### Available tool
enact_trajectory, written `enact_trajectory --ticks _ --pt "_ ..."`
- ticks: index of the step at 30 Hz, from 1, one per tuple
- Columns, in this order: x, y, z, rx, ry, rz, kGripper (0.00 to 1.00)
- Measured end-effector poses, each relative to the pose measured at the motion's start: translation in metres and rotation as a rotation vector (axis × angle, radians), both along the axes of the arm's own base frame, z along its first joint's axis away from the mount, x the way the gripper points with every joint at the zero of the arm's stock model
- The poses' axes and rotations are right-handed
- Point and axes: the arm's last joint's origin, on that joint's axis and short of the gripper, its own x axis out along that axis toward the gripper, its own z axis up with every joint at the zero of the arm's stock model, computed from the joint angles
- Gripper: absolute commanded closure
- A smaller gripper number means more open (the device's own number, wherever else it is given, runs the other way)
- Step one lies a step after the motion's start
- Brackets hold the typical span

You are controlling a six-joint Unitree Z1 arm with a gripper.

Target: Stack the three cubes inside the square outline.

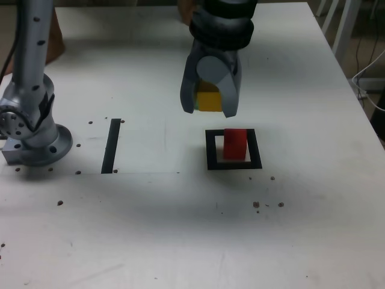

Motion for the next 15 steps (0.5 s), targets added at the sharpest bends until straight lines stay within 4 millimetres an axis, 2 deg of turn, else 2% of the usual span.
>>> enact_trajectory --ticks 6,15 --pt "0.013 -0.012 -0.009 -0.016 0.016 -0.008 0.73" --pt "0.029 -0.016 -0.02 -0.024 0.023 -0.008 0.73"
